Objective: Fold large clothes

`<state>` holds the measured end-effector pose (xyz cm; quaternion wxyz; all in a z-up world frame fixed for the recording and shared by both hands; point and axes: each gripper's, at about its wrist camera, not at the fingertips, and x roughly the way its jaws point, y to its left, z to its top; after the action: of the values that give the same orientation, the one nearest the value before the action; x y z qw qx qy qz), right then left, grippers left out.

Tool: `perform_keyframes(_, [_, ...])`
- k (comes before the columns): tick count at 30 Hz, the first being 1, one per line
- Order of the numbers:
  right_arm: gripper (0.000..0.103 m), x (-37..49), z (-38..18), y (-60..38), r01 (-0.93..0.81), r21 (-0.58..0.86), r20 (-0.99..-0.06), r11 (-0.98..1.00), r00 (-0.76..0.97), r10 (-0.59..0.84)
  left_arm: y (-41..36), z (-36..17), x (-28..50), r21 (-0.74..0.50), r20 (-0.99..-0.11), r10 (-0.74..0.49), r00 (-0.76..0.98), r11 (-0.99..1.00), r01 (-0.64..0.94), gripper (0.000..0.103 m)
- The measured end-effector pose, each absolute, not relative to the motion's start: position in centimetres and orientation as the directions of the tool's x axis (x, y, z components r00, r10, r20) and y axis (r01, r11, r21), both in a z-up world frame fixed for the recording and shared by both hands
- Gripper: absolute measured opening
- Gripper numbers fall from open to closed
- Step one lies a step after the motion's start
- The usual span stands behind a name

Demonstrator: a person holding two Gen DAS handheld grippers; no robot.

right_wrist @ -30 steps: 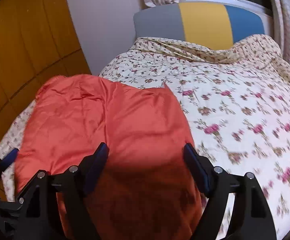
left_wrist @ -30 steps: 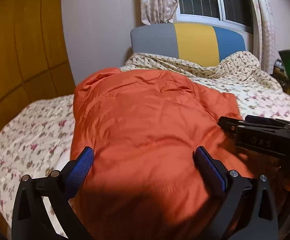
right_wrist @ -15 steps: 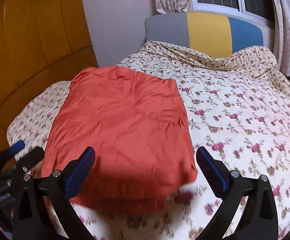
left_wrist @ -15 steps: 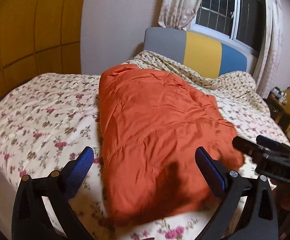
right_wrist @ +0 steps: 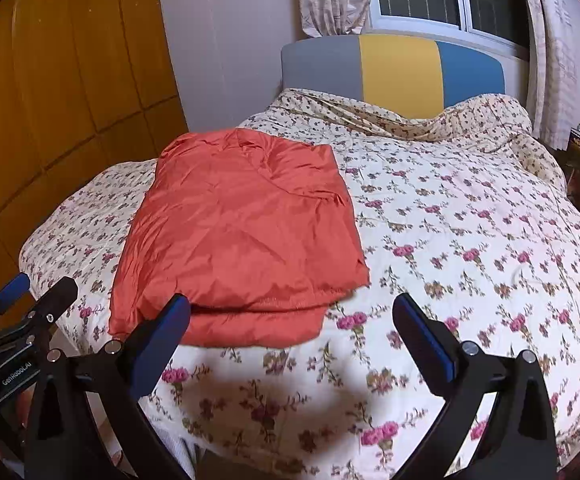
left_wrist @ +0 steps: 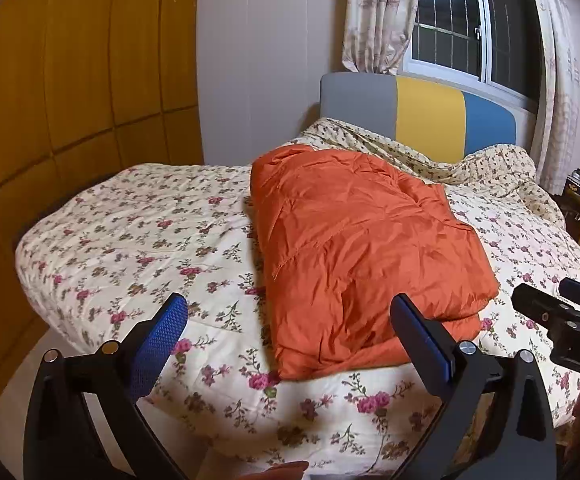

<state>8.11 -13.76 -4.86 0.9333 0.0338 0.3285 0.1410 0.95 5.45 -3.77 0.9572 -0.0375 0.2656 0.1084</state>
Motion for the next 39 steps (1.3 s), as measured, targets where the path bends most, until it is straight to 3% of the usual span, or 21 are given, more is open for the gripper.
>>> perform_keyframes(39, [0.101,6.7,-4.9,-14.5,-0.246,0.156,-0.588,0.957,0.755,0.290,4.4,-3.7,-0.1,-0.059,-0.503,0.136,0.854,0.980,-0.191,0.100])
